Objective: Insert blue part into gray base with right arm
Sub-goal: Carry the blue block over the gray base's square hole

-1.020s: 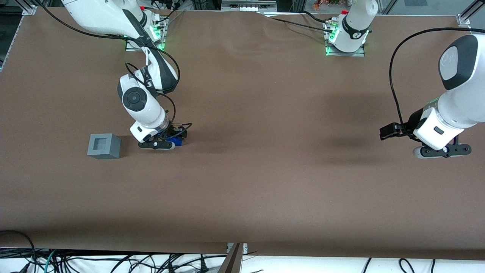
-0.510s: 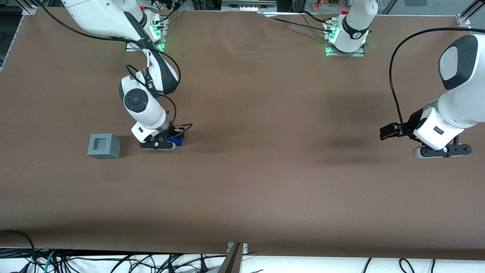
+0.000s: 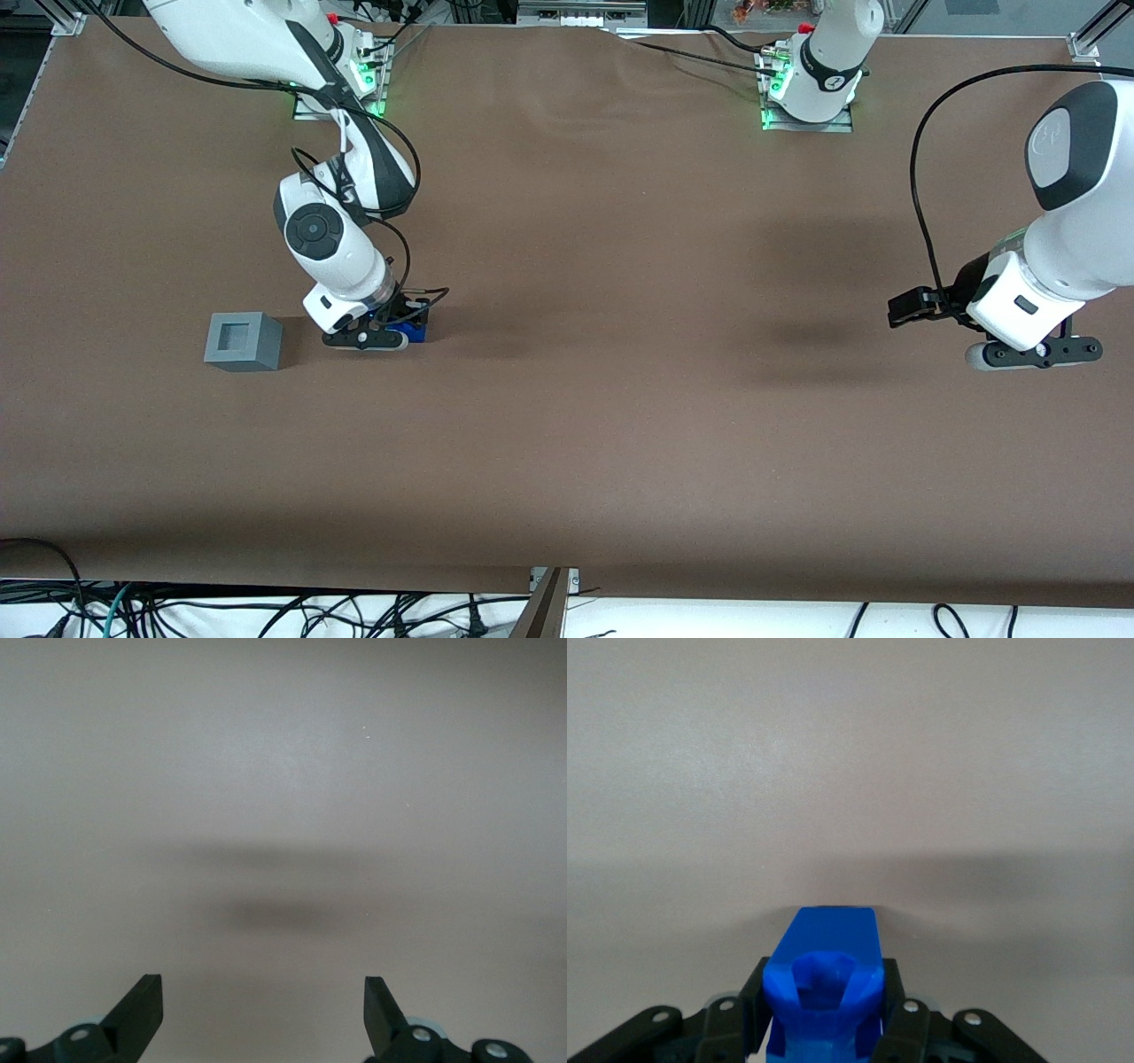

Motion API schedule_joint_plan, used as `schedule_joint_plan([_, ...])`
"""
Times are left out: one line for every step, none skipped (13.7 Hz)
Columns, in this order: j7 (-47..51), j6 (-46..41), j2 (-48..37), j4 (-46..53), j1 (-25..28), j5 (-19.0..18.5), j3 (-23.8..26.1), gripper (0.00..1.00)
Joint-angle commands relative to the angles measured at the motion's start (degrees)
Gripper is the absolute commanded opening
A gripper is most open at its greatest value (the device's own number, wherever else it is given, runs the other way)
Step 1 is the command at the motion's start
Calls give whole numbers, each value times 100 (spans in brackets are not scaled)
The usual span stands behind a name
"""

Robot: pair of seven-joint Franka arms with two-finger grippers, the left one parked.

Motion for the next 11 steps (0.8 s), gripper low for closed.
schedule_joint_plan([-147, -575, -539, -6, -36, -79, -48, 43])
schedule_joint_plan([-349, -768, -688, 3, -36, -79, -196, 43])
schedule_joint_plan([-646, -996, -820, 3, -36, -79, -363, 43])
schedule_joint_plan([-997, -1198, -995, 3, -45, -36, -573, 43])
schedule_joint_plan([-1392, -1374, -1145, 3, -45, -27, -819, 43])
schedule_joint_plan([-1753, -1481, -1242, 3, -45, 17, -1039, 43])
schedule_joint_plan([-2018, -1508, -1313, 3, -45, 26, -1267, 43])
schedule_joint_plan([-2247, -1525, -1366, -6, -45, 35, -1443, 43])
schedule_joint_plan([-2423, -1604, -1436, 3, -54, 52, -1611, 43])
schedule_joint_plan([-2625, -1605, -1471, 3, -45, 148, -1778, 43])
schedule_joint_plan([-2818, -1613, -1498, 55, -45, 297, -1945, 43])
